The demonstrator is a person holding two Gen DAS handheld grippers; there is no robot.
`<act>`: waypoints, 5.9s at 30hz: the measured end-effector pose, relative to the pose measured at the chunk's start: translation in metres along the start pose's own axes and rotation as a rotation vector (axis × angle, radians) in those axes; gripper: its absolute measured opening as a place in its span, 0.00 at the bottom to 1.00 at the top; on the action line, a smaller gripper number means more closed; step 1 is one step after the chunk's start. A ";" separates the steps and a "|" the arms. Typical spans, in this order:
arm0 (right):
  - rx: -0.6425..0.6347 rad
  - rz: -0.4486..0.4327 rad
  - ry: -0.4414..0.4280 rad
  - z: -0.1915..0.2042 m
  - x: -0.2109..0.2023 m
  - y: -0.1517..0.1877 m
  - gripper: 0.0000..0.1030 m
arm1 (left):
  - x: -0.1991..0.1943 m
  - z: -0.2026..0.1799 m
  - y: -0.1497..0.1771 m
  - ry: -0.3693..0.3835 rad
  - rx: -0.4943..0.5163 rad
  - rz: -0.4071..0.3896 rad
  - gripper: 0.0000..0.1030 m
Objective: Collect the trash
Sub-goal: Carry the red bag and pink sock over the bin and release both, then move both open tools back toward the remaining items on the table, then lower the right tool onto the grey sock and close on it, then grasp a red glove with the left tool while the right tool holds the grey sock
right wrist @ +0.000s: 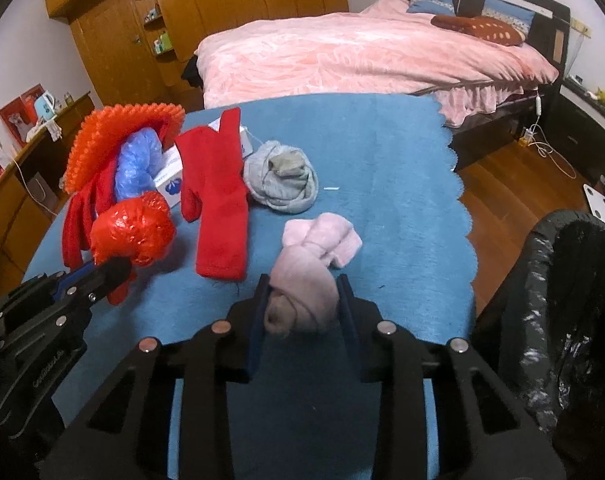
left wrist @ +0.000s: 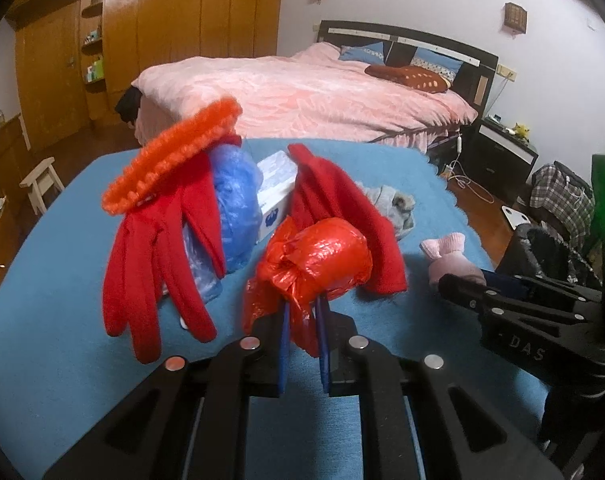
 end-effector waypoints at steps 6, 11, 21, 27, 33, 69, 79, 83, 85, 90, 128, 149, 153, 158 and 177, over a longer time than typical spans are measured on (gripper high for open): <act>-0.015 -0.068 0.016 0.000 -0.039 -0.009 0.31 | -0.023 -0.010 -0.016 0.005 0.019 -0.050 0.12; -0.005 -0.131 0.039 -0.012 -0.076 -0.017 0.31 | -0.045 -0.032 -0.030 0.042 0.044 -0.093 0.12; 0.036 -0.215 0.149 -0.064 -0.151 -0.009 0.31 | -0.069 -0.101 -0.045 0.164 0.113 -0.126 0.12; 0.095 -0.250 0.225 -0.105 -0.188 0.006 0.31 | -0.077 -0.159 -0.045 0.261 0.180 -0.124 0.12; 0.159 -0.259 0.305 -0.150 -0.212 0.029 0.31 | -0.076 -0.215 -0.036 0.342 0.253 -0.102 0.12; 0.272 -0.299 0.371 -0.184 -0.224 0.057 0.94 | -0.064 -0.154 -0.040 0.209 0.183 -0.113 0.94; 0.162 -0.295 0.248 -0.112 -0.170 -0.004 0.94 | -0.050 -0.054 -0.045 0.018 0.067 -0.132 0.94; 0.116 -0.287 0.209 -0.081 -0.138 -0.029 0.94 | -0.038 -0.025 -0.044 -0.031 0.040 -0.133 0.94; 0.106 -0.281 0.191 -0.071 -0.124 -0.037 0.94 | -0.034 -0.012 -0.041 -0.052 0.033 -0.136 0.94; 0.049 -0.242 0.168 -0.045 -0.077 -0.057 0.94 | -0.023 0.012 -0.035 -0.073 -0.011 -0.129 0.94; -0.111 -0.009 -0.061 0.030 0.072 -0.067 0.40 | 0.010 0.053 -0.040 -0.128 -0.074 -0.154 0.94; 0.057 -0.113 0.065 -0.047 -0.002 -0.059 0.38 | 0.010 -0.008 -0.051 0.011 -0.008 -0.149 0.78; 0.077 -0.120 0.077 -0.055 -0.005 -0.058 0.38 | 0.021 -0.029 -0.053 0.042 0.027 -0.128 0.67; 0.086 -0.123 0.080 -0.056 -0.007 -0.058 0.38 | 0.040 -0.041 -0.053 0.060 0.047 -0.080 0.52; 0.081 -0.107 0.074 -0.053 -0.002 -0.055 0.38 | 0.090 -0.050 -0.048 0.042 0.058 0.064 0.15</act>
Point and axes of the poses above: each gripper's, at about its wrist camera, not at the fingertips, and x roughly the way its jaws point, z to its left, y to its underside, the point moved 5 cm from there along x, roughly the way its jaws point, and after that the axes turned 5 degrees about -y, right-handed, at the moved point
